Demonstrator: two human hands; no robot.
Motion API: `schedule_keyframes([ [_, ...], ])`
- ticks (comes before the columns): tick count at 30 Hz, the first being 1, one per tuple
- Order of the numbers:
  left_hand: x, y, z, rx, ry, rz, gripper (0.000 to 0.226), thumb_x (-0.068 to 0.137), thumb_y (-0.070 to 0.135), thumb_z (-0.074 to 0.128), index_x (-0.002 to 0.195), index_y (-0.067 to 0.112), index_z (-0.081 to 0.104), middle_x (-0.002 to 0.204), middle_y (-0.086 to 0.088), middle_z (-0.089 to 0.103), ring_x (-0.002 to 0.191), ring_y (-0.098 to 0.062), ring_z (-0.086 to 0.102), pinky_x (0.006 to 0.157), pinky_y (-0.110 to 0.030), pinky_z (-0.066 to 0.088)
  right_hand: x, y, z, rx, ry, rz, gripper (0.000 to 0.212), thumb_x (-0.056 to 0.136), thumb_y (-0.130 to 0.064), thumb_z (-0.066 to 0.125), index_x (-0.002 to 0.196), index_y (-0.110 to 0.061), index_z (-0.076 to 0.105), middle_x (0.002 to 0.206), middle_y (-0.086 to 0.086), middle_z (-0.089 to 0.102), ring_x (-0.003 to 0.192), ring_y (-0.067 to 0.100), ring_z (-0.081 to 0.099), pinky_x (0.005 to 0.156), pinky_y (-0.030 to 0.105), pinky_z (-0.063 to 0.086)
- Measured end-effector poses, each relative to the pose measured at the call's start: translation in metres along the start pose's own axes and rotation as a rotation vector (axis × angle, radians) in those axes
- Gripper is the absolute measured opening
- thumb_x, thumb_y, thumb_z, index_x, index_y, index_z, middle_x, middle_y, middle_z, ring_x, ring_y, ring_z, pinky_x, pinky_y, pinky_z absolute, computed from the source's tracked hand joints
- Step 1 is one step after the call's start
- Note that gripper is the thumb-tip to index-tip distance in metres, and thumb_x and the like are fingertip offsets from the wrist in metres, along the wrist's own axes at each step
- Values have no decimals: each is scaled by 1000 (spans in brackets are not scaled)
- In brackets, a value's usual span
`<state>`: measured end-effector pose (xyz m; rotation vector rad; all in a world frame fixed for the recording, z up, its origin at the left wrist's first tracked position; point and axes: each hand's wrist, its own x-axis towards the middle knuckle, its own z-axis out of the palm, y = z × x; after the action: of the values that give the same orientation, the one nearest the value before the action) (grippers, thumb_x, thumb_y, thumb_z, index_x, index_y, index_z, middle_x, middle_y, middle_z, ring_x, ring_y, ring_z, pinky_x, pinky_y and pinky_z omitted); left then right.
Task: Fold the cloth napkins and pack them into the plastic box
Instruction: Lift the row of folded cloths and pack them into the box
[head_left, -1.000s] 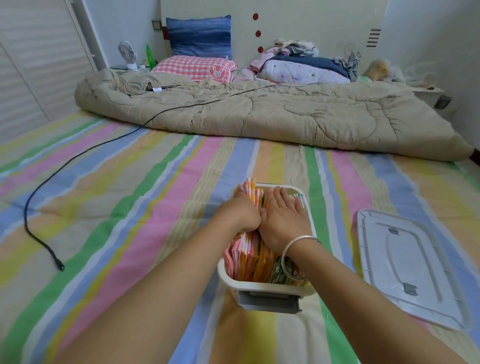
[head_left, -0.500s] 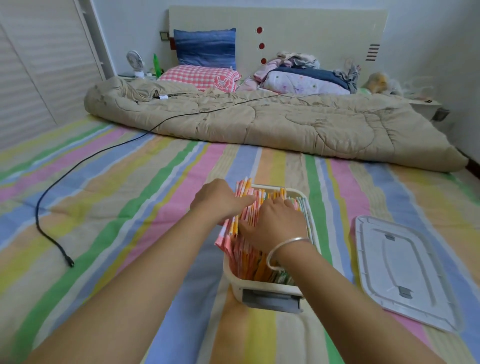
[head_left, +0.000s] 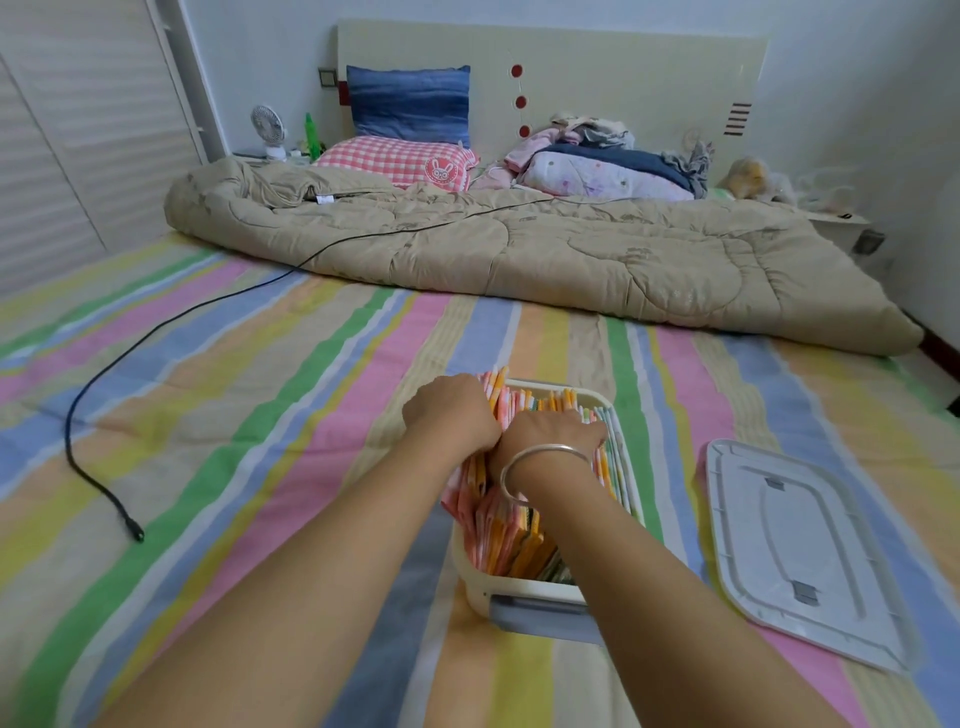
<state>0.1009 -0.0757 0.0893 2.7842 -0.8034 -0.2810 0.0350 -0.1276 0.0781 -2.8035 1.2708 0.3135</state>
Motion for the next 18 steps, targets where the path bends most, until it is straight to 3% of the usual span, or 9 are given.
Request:
schedule_keyframes([
  [2, -1, 6, 4, 59, -6, -18, 28, 92, 19, 58, 120, 14, 58, 124, -9, 59, 115, -29, 58, 78, -31, 41, 2, 9, 10, 176, 44, 6, 28, 90, -43, 48, 97, -19, 63, 121, 5, 62, 133, 27, 38, 111, 53, 18],
  [4, -2, 12, 8, 89, 12, -11, 34, 92, 18, 59, 126, 14, 57, 127, -9, 58, 119, -29, 57, 81, -31, 41, -1, 21, 23, 333, 133, 1, 39, 91, -47, 43, 68, -20, 59, 93, 0, 65, 130, 25, 39, 110, 53, 16],
  [6, -2, 20, 10, 116, 39, 9, 34, 95, 19, 57, 128, 14, 56, 127, -9, 59, 118, -29, 57, 82, -32, 43, -2, 33, 30, 492, 212, 14, 43, 88, -44, 46, 54, -19, 53, 68, -3, 55, 117, 23, 44, 106, 48, 21],
  [9, -6, 31, 8, 158, 84, 47, 35, 101, 21, 49, 135, 14, 52, 128, -9, 58, 118, -29, 57, 78, -32, 39, -2, 44, 34, 690, 281, 42, 44, 84, -35, 52, 47, -17, 39, 56, -3, 43, 99, 23, 48, 100, 43, 25],
  [12, -10, 37, 2, 174, 51, 64, 36, 99, 19, 50, 134, 12, 52, 128, -10, 58, 118, -29, 57, 78, -31, 39, -1, 46, 35, 695, 332, 13, 48, 85, -37, 54, 46, -17, 35, 51, -3, 39, 94, 23, 48, 102, 44, 25],
  [16, -10, 34, -22, 162, -173, 45, 45, 91, 22, 55, 134, 8, 54, 127, -15, 59, 115, -34, 60, 86, -36, 51, -4, 38, 36, 672, 357, -44, 47, 87, -44, 54, 49, -18, 41, 56, -4, 46, 96, 18, 43, 94, 37, 20],
  [18, -11, 41, -30, 218, -317, 78, 45, 101, 13, 41, 145, 2, 44, 146, -19, 48, 133, -36, 48, 103, -39, 44, -7, 34, 38, 688, 380, -73, 43, 86, -41, 55, 51, -18, 44, 59, -4, 49, 97, 18, 44, 89, 34, 18],
])
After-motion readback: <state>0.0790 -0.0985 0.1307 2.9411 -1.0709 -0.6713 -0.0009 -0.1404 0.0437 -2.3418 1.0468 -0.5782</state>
